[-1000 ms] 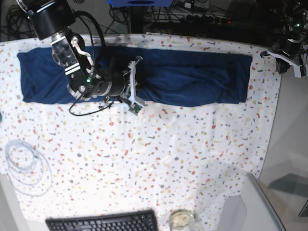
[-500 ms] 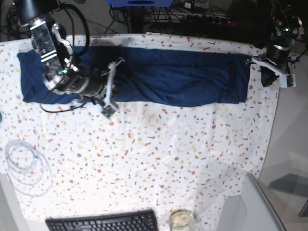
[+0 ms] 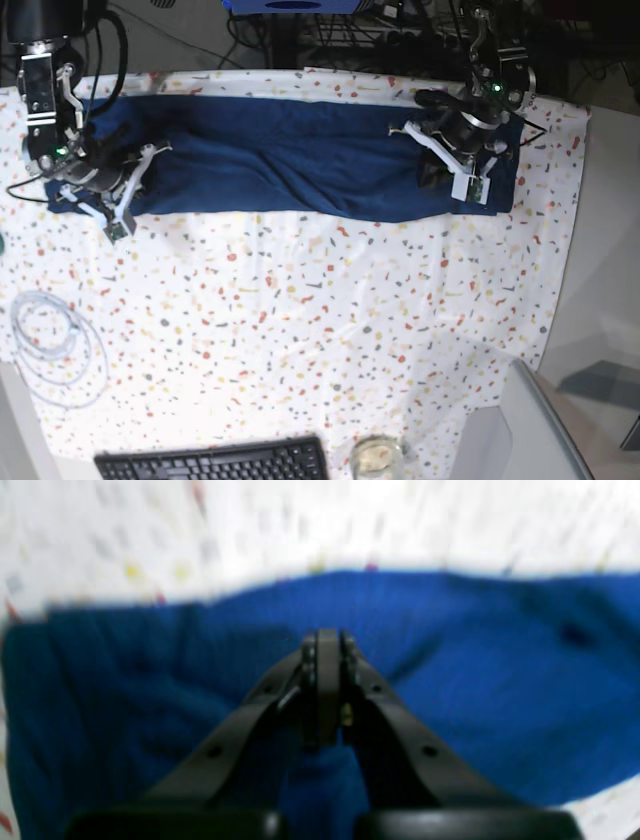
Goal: Layout the t-shirt on the table in an organized manner, then fold the t-shirt properly
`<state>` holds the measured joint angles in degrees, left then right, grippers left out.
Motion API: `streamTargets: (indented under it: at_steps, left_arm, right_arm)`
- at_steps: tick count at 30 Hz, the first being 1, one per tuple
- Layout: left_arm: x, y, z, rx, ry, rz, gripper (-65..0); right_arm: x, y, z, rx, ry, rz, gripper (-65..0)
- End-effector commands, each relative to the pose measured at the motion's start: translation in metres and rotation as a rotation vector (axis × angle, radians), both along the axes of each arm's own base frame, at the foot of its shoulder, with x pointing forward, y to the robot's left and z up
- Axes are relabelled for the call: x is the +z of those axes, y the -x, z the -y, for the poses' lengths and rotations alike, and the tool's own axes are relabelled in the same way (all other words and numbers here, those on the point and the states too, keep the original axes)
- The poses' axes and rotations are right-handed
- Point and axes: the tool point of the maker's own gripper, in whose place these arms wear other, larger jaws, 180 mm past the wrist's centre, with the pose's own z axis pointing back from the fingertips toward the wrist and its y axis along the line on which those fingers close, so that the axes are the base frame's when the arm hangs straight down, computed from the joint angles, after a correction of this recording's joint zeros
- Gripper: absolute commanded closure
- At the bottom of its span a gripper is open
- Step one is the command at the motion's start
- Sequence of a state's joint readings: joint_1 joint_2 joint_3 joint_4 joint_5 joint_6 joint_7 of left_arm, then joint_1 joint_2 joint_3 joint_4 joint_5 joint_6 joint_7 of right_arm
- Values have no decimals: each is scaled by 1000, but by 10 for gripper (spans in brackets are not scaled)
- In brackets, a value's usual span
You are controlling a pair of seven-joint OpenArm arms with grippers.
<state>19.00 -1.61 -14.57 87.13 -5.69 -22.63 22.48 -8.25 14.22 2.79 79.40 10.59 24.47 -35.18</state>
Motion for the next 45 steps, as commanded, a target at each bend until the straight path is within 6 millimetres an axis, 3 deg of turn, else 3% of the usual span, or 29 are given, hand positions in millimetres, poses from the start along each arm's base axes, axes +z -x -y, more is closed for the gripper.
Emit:
streamTargets:
  at_steps: [1,7,15,19,23,26,28,29,32,34,36,41,45]
  left_arm:
    - [6,-6,-5,0,-14,34,0]
    - [-3,10,-40,-25,-87,-18,0]
    - [-6,20,-64,-43,-147,-49,0]
    - [7,22,-96,22,-186,-29,0]
    - [35,24,-136,115,-249,25,0]
    - [52,33,-174,215,-299,47,0]
    - [64,43,-205,305,-329,62,0]
    - [68,47,-217,353,-319,72,0]
    - [77,66,-250,520,-242,115,0]
    - [80,75,-264,583,-203,132,0]
    - [75,86,-270,594,-195,109,0]
    - [68,100,-271,603,-198,74,0]
    - [67,103,-270,604,-197,67,0]
  right_arm:
    - [6,-11,13,-8,13,33,-18]
    - [-2,-9,33,-24,44,-1,-18]
    - [0,-11,34,-21,49,6,-18]
    - [21,-18,26,5,49,76,-18]
    - [66,-21,-5,87,34,208,-27]
    - [92,-9,-69,211,-52,277,-30]
    - [98,3,-112,297,-117,285,-53]
    - [97,8,-130,331,-144,277,-87]
    - [90,5,-172,390,-189,260,-282]
    - [81,0,-187,396,-196,237,-396]
    - [72,-5,-195,405,-190,219,-422]
    - [51,-12,-189,407,-155,168,-362]
    - [46,-13,-186,405,-147,156,-315]
